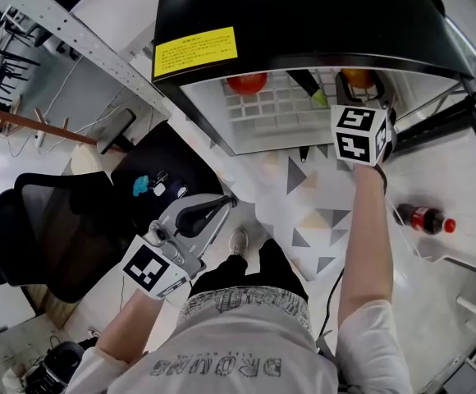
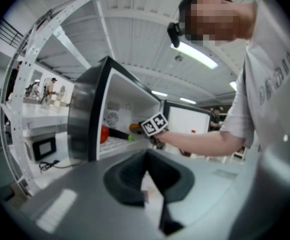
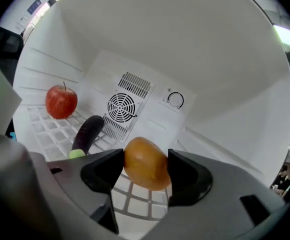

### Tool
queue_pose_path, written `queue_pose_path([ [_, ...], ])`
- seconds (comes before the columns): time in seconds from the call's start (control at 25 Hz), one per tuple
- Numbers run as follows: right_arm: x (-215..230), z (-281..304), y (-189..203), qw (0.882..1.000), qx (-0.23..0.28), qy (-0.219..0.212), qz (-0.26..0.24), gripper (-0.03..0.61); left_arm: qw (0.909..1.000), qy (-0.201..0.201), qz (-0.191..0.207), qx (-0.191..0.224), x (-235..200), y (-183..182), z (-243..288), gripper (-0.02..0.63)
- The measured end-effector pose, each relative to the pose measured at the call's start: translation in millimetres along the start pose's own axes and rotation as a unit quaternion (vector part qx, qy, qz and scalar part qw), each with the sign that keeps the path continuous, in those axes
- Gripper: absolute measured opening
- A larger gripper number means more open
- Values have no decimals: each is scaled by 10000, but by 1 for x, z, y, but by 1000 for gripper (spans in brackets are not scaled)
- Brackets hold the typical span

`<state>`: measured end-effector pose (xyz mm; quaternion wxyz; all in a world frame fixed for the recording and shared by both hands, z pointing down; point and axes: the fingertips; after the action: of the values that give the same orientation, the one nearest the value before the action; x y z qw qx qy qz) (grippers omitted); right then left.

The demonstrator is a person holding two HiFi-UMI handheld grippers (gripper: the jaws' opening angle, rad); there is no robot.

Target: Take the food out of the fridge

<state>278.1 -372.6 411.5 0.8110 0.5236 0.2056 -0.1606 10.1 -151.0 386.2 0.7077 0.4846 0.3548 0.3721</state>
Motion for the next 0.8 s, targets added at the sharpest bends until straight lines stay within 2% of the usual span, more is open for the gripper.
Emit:
queue_pose_path([
  [0.8, -21, -108, -33, 9988, 467, -131, -114, 274, 9989, 285, 248, 281, 16, -19, -23, 6],
])
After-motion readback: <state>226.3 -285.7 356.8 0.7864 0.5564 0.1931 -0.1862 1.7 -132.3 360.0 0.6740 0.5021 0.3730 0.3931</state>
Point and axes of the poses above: the fingertips, and each gripper's own axes: z forward along the fingers, x to its right, y out of its underside, and after that the axes turned 4 degrees about -x, right-handed
